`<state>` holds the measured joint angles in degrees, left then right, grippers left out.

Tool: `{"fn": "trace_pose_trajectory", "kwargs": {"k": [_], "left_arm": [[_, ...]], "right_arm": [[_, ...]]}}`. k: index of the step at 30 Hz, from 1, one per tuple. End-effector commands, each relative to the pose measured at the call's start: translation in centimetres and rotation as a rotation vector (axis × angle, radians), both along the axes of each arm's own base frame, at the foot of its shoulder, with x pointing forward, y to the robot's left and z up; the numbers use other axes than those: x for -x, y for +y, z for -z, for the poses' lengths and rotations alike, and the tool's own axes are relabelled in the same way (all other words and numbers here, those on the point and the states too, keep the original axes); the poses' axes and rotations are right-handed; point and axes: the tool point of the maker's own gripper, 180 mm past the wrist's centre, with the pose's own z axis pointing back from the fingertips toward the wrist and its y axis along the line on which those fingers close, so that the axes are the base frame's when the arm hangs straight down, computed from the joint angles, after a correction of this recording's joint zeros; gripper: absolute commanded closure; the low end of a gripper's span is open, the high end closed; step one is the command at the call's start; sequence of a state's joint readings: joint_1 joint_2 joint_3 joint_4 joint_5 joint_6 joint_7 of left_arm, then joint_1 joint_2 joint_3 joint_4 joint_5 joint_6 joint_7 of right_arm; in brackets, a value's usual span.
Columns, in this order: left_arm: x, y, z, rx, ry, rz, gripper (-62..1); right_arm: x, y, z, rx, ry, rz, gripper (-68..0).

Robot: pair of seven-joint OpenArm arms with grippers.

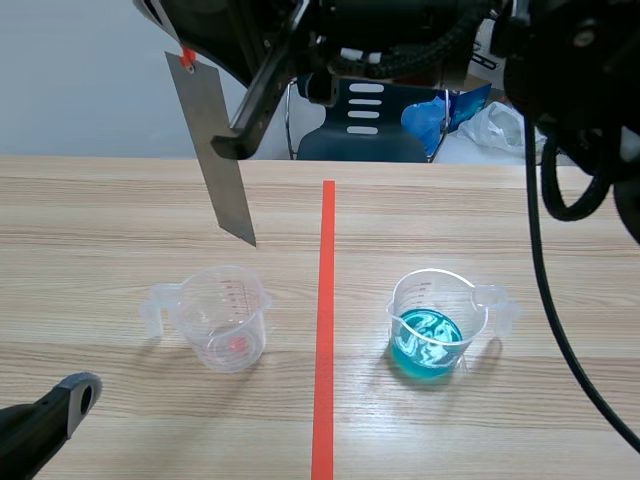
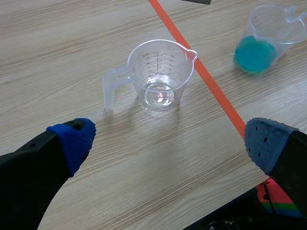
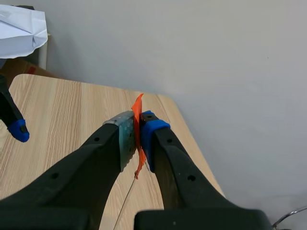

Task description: Do the redox reaction experiment

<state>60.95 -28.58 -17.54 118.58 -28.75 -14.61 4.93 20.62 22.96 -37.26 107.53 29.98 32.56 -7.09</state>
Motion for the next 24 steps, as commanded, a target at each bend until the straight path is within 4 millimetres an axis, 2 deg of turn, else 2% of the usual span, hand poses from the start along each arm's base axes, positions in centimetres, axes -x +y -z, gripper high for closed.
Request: {"fn": "trace_pose_trajectory", "kwargs": {"k": [1,16,24], "left_arm": [[-0.2,-0.2,-0.4,0.019,-0.016,-0.003,-62.3],[-0.2,-0.2,-0.4,0.019,-0.016,-0.003,-62.3],[-0.2,-0.2,-0.4,0.019,-0.016,-0.003,-62.3]], "right_arm": [[0.0,-0.2,-1.3,-0.031,-0.024,-0.004,-1.0],[0.0,-0.1,-0.4,-0.016,0.021,-0.01,-1.0],[-0.8,0.7,1.8,0.002,0.096,-0.008,-1.0]]}}
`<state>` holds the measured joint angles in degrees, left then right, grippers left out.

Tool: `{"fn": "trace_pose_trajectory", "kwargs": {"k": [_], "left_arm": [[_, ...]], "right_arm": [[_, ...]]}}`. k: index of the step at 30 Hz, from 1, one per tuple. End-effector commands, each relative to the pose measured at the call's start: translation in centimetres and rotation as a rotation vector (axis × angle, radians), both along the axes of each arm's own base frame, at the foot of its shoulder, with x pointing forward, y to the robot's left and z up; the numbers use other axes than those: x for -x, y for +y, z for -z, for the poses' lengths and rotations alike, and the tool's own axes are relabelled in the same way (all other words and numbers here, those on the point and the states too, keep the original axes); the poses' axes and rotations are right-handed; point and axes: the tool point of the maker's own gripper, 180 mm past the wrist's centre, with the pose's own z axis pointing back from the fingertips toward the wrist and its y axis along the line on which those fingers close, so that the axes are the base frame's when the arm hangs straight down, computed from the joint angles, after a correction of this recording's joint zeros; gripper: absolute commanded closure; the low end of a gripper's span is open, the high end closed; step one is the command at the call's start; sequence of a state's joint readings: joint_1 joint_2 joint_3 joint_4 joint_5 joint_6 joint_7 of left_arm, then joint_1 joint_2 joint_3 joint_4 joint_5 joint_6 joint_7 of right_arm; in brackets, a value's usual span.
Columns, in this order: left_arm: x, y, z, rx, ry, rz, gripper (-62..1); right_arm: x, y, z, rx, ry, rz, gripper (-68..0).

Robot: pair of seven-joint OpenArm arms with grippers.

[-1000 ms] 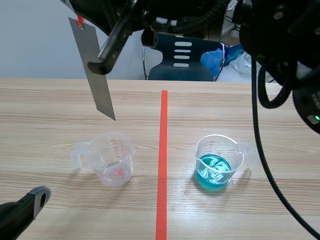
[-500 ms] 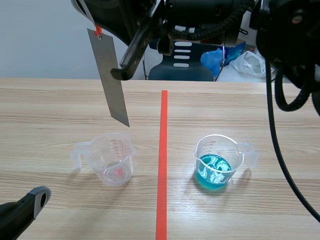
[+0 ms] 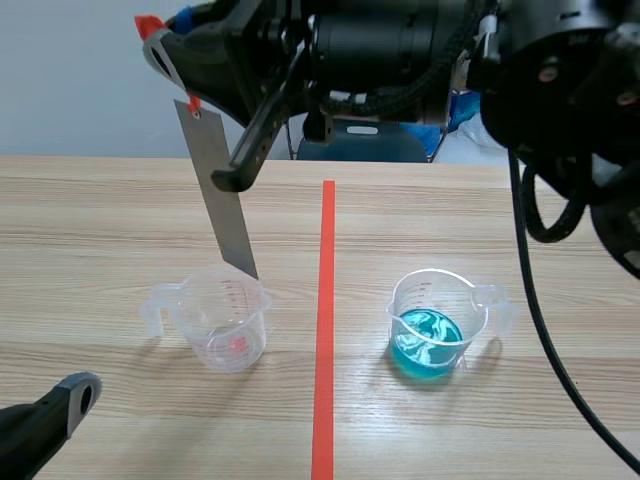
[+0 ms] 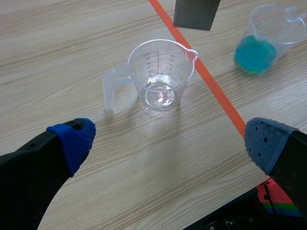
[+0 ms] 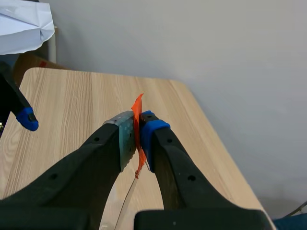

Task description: Do the redox reaction experiment

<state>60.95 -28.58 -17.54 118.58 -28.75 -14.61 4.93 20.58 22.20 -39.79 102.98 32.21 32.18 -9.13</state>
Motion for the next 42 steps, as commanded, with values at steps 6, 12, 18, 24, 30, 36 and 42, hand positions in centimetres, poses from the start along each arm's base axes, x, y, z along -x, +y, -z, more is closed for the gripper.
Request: {"fn": "trace_pose_trajectory", "kwargs": {"k": [6,12,18,24,30,36,42], "left_arm": [[-0.2,-0.2,-0.4,0.015,-0.016,-0.002,-62.3],[-0.2,-0.2,-0.4,0.015,-0.016,-0.002,-62.3],[-0.2,-0.2,-0.4,0.015,-0.016,-0.001,-62.3],[-0.2,-0.2,-0.4,0.015,-0.016,-0.001,-62.3],[-0.1,-0.2,-0.3,0.014,-0.013,-0.002,-62.3],[-0.1,-0.2,-0.3,0.014,-0.013,-0.002,-62.3],[-0.1,-0.2,-0.3,0.014,-0.013,-0.002,-62.3]], "right_arm": [[-0.7,0.4,-0.3,-0.035,0.014,0.004,-1.0],[-1.2,0.7,0.6,-0.034,0.046,0.007,-1.0],[-1.5,1.3,1.8,-0.016,0.069,0.008,-1.0],[-1.3,1.8,2.3,-0.01,0.07,-0.001,-1.0],[-1.6,2.2,2.8,-0.017,0.091,0.005,-1.0],[-1.8,2.4,2.7,-0.034,0.084,0.006,-1.0],[-2.1,2.9,3.3,-0.032,0.098,0.013,-1.0]]}}
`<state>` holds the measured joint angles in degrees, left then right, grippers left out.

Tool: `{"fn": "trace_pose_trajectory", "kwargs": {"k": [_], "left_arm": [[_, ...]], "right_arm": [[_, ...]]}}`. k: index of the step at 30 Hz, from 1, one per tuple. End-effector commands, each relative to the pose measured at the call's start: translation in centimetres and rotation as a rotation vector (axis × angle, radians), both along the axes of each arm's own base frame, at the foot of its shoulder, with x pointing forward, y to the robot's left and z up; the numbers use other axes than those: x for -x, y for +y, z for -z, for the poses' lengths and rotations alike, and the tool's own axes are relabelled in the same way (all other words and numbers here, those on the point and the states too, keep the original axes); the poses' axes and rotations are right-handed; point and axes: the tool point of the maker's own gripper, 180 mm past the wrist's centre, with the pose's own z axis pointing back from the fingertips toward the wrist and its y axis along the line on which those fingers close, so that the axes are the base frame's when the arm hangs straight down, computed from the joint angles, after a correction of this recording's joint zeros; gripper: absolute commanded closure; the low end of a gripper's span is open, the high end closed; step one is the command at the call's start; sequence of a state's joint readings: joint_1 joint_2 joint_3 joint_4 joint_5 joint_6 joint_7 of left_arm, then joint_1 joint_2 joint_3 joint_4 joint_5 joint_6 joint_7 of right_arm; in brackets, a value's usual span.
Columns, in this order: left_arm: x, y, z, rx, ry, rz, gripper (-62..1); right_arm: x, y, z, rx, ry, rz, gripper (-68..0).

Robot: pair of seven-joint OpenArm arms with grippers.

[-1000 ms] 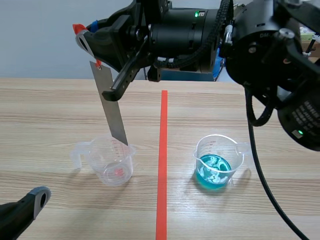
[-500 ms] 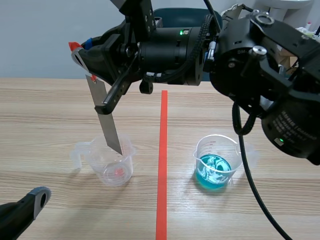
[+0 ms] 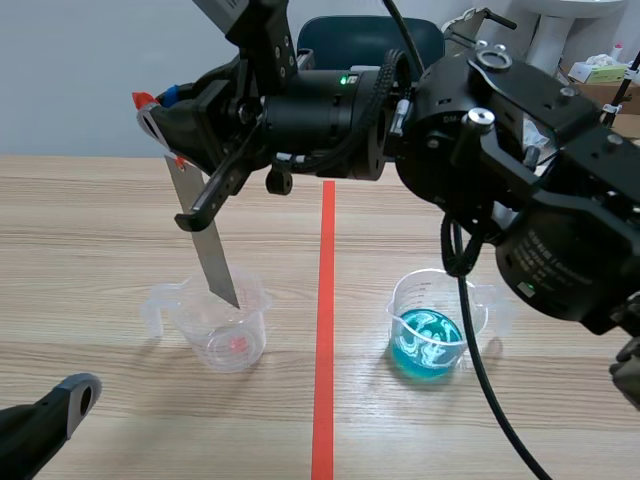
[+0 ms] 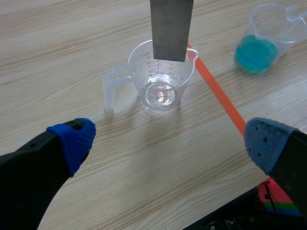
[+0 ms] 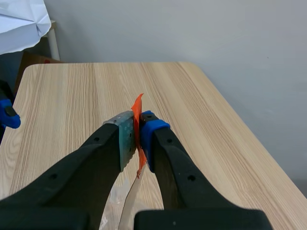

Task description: Do the redox reaction experiment

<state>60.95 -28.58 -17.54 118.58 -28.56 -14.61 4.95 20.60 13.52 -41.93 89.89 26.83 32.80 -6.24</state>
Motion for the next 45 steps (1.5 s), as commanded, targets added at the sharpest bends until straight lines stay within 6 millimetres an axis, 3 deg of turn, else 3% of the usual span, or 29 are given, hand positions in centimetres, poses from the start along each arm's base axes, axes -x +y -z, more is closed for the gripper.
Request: {"fn": "trace_pose_trajectory", "kwargs": {"k": [1,26,45], "left_arm": [[-0.1,-0.2,-0.3,0.017,-0.013,-0.003,-62.3],[-0.1,-0.2,-0.3,0.017,-0.013,-0.003,-62.3],[-0.1,-0.2,-0.3,0.017,-0.013,-0.003,-62.3]], "right_arm": [[-0.3,0.3,-0.9,-0.032,-0.013,-0.003,-1.0],[-1.2,2.3,4.0,0.011,0.103,-0.006,-1.0],[2.0,2.9,8.7,0.103,0.177,-0.056,-1.0]]}}
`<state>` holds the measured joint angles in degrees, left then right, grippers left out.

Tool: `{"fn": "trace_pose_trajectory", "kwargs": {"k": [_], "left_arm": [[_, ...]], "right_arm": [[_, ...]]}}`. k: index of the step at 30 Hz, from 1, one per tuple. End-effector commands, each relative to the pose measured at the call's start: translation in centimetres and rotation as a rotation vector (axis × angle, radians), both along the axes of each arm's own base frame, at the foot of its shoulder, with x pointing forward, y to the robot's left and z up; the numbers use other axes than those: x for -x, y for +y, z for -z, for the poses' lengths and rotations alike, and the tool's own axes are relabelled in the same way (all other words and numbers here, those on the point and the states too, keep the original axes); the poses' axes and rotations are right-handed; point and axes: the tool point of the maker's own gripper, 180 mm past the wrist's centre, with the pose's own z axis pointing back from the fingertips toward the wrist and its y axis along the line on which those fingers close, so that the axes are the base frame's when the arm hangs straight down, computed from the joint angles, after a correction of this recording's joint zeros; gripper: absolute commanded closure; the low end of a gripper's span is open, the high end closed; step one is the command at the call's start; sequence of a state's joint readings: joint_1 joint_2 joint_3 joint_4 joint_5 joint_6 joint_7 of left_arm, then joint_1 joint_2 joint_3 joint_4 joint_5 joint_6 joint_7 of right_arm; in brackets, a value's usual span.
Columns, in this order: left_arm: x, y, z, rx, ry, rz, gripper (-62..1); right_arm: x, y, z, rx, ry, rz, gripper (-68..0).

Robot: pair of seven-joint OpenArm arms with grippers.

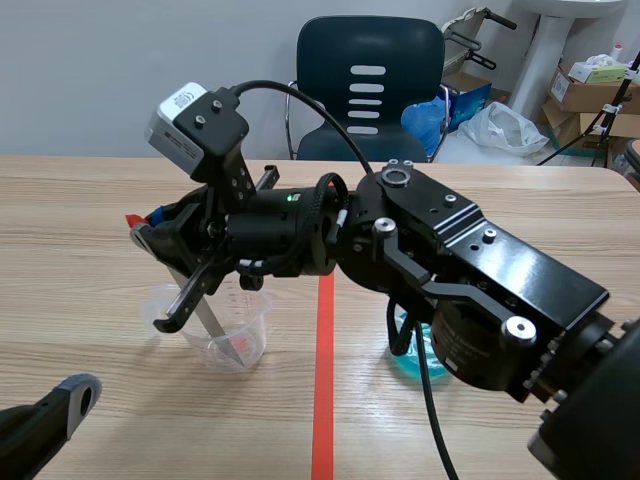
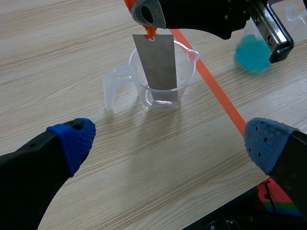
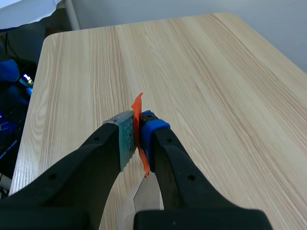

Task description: Do the redox reaction experiment

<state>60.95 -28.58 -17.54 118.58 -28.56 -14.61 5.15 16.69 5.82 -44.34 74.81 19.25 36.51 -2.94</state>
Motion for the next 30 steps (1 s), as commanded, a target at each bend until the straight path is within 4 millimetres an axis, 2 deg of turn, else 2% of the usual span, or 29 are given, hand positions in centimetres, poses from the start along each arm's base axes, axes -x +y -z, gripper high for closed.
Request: {"fn": "trace_pose_trajectory", "kwargs": {"k": [1,17,19,24,25,27,30], "left_arm": [[-0.16,-0.23,-0.4,0.018,-0.016,-0.003,-62.3],[-0.16,-0.22,-0.4,0.019,-0.016,-0.003,-62.3],[-0.16,-0.22,-0.4,0.019,-0.016,-0.003,-62.3],[-0.16,-0.22,-0.4,0.019,-0.016,-0.003,-62.3],[-0.16,-0.22,-0.4,0.019,-0.016,-0.003,-62.3],[-0.16,-0.22,-0.4,0.019,-0.016,-0.003,-62.3],[-0.16,-0.22,-0.4,0.019,-0.016,-0.003,-62.3]], "right_arm": [[0.15,-0.11,0.24,0.02,-0.008,-0.008,-1.0],[0.7,-0.17,0.48,0.015,0.005,-0.025,-1.2],[0.7,-0.16,0.45,0.013,0.004,-0.025,-7.9],[0.7,-0.17,0.47,0.014,0.004,-0.025,-44.2],[0.7,-0.17,0.49,0.016,0.004,-0.025,-48.8],[0.7,-0.17,0.5,0.016,0.004,-0.025,-53.3],[0.7,-0.2,0.64,0.024,0.006,-0.025,-55.6]]}}
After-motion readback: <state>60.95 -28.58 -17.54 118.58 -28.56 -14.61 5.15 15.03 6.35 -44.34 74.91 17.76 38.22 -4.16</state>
